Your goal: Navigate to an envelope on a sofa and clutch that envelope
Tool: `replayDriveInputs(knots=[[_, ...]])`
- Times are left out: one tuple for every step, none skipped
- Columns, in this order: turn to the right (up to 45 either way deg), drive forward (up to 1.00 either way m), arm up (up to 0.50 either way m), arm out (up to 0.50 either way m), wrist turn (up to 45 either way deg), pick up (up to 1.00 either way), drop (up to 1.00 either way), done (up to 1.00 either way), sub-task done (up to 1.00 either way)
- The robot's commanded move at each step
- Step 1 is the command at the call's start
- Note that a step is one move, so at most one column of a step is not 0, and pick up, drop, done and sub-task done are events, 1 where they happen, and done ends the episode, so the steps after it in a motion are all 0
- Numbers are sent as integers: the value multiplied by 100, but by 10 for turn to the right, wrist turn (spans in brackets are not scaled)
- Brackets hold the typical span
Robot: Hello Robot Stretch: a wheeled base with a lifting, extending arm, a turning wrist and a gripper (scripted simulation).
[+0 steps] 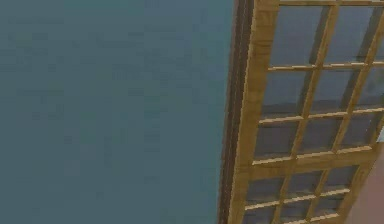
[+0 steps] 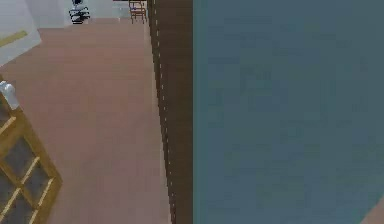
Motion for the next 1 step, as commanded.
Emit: replayDriveInputs(knots=[[210,0,0,0,0,0,0,0,0]])
